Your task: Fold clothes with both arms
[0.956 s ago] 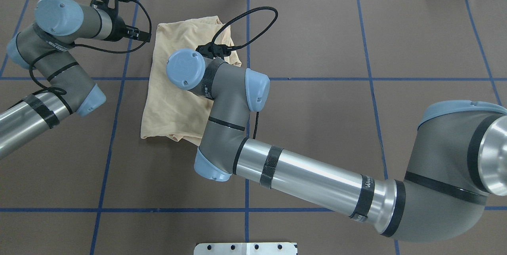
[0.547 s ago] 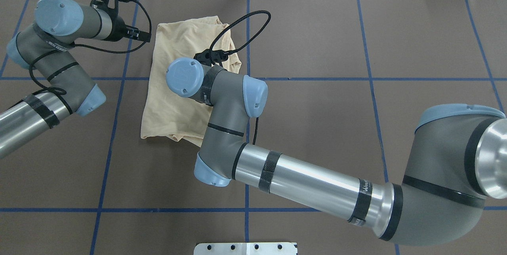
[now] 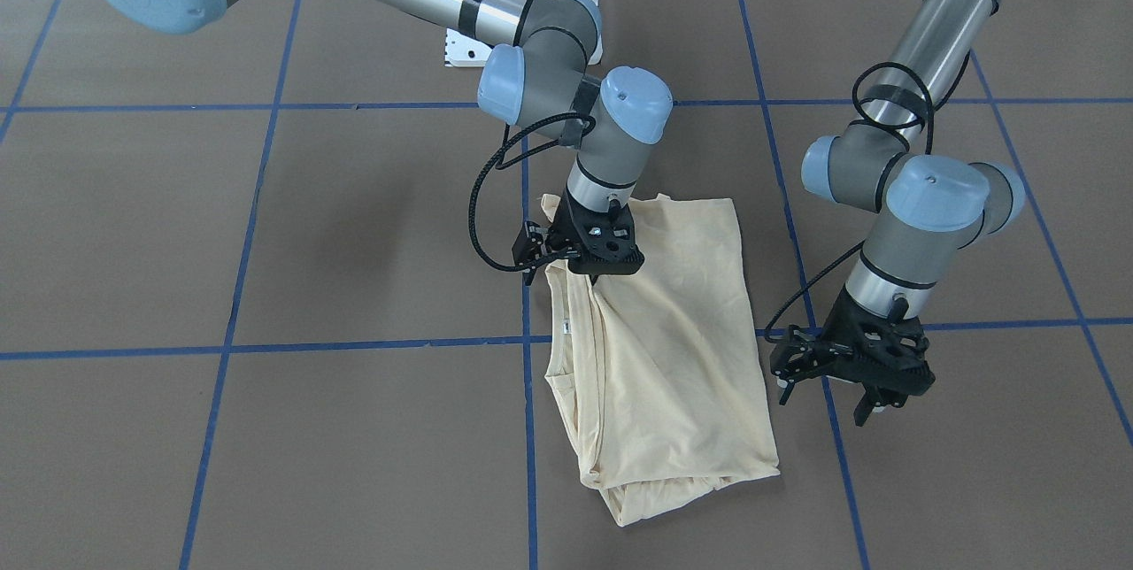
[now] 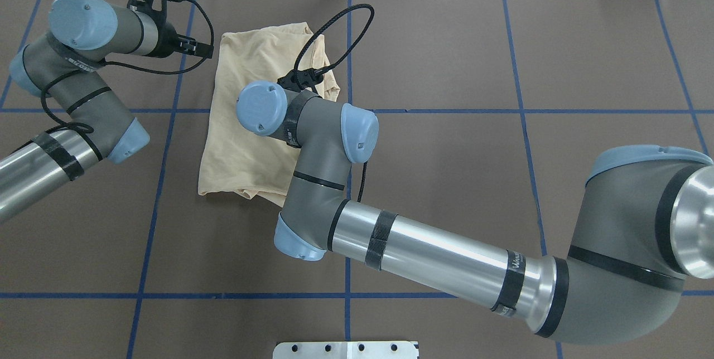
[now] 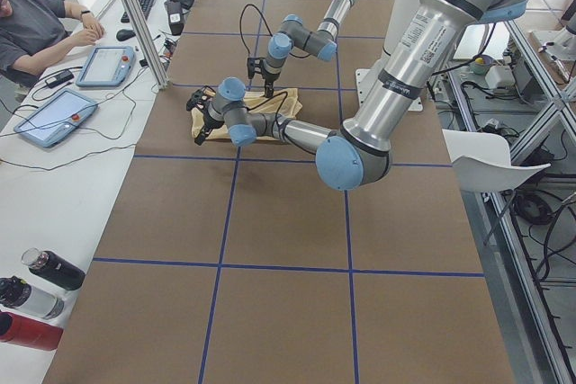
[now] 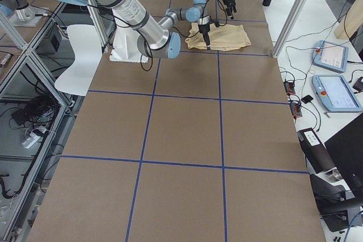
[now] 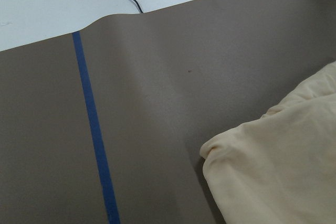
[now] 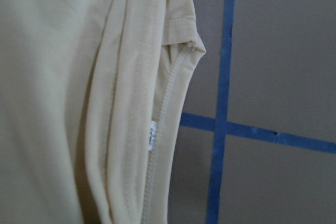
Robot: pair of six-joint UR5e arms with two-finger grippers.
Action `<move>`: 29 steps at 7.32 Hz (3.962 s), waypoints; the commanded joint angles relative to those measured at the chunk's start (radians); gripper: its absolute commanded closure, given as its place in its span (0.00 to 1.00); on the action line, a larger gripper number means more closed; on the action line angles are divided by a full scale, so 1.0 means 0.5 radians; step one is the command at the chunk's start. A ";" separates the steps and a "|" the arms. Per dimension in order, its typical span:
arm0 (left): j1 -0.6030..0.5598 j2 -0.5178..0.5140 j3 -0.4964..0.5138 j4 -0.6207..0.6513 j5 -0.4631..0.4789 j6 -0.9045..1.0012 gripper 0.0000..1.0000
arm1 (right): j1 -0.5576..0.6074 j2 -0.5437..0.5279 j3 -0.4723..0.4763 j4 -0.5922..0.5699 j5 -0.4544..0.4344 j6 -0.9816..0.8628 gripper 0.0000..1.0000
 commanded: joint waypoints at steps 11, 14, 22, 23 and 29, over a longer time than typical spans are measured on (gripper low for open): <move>0.017 0.087 -0.046 -0.077 -0.002 -0.032 0.00 | -0.106 -0.322 0.365 0.552 -0.079 1.102 0.29; 0.017 0.087 -0.046 -0.077 -0.002 -0.032 0.00 | -0.134 -0.321 0.365 0.552 -0.113 1.103 0.57; 0.017 0.087 -0.049 -0.080 -0.002 -0.035 0.00 | -0.137 -0.325 0.371 0.536 -0.113 1.063 1.00; 0.017 0.087 -0.049 -0.080 -0.002 -0.035 0.00 | -0.134 -0.331 0.386 0.533 -0.104 1.063 1.00; 0.023 0.087 -0.064 -0.080 -0.002 -0.063 0.00 | -0.244 -1.198 1.480 0.383 -0.189 1.026 1.00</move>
